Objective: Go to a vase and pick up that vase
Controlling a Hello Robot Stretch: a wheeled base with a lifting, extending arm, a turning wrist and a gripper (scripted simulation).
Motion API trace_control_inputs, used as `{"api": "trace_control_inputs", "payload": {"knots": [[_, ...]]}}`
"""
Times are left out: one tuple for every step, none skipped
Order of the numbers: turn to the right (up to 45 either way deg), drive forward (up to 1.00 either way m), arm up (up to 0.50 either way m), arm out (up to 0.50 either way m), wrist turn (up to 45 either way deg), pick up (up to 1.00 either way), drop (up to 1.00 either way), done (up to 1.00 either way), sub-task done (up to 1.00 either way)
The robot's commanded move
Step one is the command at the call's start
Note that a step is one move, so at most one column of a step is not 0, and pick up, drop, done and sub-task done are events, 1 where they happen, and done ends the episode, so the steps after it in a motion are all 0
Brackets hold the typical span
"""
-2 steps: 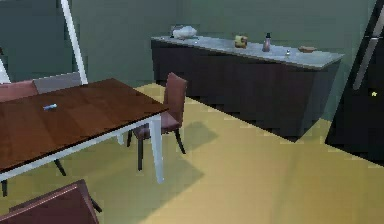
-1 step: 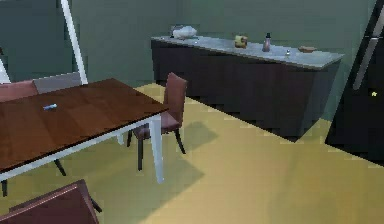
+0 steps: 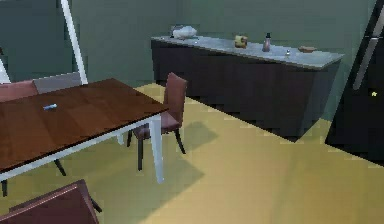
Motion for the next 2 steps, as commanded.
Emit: {"api": "trace_control_inputs", "payload": {"knots": [[0.0,0.00,0.00,0.14,0.0,0.00,0.00,0.00,0.00],[0.0,0.00,0.00,0.00,45.0,0.00,0.00,0.00,0.00]]}}
